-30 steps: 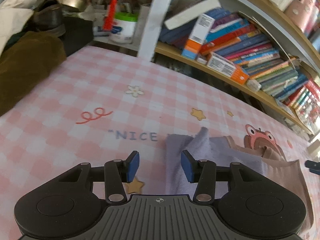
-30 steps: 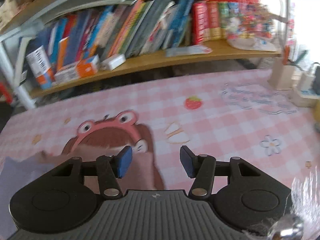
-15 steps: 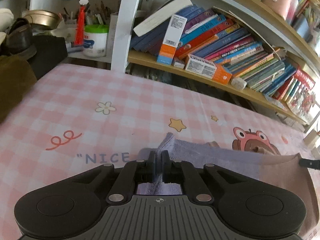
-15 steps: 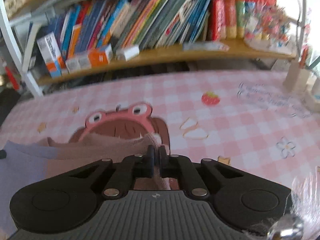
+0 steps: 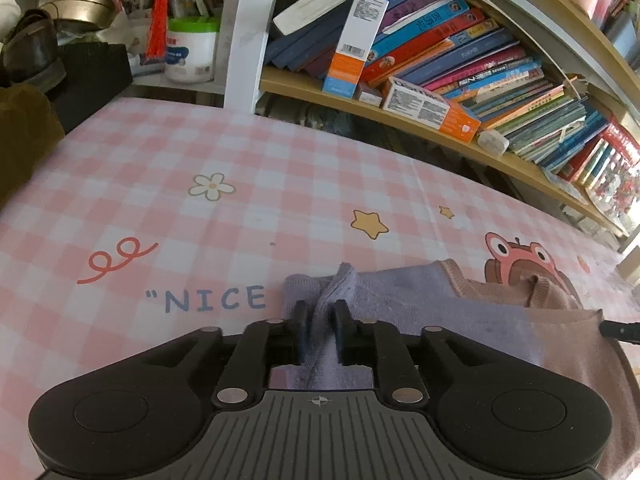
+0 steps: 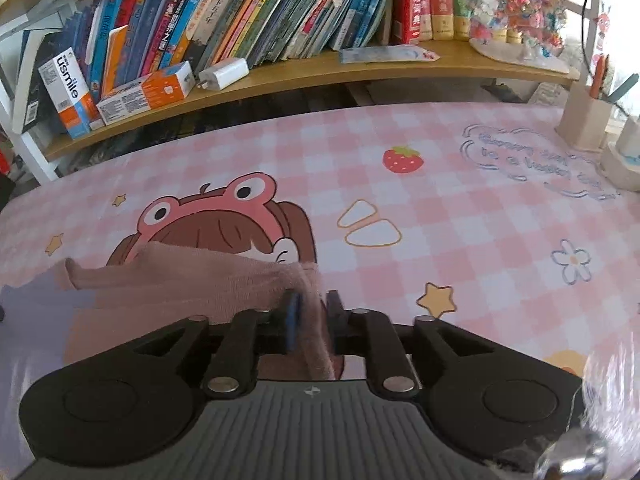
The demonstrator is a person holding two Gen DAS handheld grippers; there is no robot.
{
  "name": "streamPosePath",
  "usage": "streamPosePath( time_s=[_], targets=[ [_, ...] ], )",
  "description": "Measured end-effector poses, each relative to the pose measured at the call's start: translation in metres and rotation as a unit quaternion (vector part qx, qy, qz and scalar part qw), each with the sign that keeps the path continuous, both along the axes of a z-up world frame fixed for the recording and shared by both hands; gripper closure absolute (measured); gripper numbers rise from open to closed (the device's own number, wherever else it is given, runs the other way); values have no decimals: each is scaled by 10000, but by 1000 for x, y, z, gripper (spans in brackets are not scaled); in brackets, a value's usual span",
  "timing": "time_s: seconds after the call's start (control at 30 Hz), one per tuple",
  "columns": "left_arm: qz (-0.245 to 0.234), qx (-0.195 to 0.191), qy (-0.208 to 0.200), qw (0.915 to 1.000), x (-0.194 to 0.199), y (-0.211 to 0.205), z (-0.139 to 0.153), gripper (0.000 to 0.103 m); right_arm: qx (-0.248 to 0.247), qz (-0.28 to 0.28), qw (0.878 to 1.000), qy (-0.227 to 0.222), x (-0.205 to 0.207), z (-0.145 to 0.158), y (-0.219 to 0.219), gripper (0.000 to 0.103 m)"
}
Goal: Fold clothes
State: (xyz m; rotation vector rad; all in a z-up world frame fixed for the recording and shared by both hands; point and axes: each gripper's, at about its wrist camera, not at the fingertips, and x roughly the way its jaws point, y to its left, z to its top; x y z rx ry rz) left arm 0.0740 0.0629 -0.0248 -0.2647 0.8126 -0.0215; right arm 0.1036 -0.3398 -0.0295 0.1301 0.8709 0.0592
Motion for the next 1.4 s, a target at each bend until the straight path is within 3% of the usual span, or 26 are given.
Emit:
streamPosePath(
  time_s=[0.03,0.07,0.13,0.2,0.37,0.47,0.87,1.4],
  targets=[
    [28,32,-37,10000,-3,0,3,77,-37,-40,10000,-35,-3,2,0,65],
    [52,36,-107,9999,-7,1,7,64,-47,-60,9999,-86,-6,5,-1,61],
    [98,46,-247,9996,-17,2,15,55,-38,-63,9998,-191,-15,12,-2,53],
    [131,34,-349,9993,-26,3,23,55,-58,-30,9995,-304,-26,20,-2,39],
    [270,-23,-471,9985,-55,0,39,43,-44,179,9985,-511,-53,36,0,30],
    [308,-34,-497,9983,-69,-9,44,42,-24,348,9977,-584,-66,42,2,24],
    [656,25,-445,9969,-121,-55,53,31,-34,825,9946,-623,-115,50,-14,16],
    [847,63,-178,9962,-189,-132,43,30,36,1238,9918,-302,-184,36,-67,16]
  ],
)
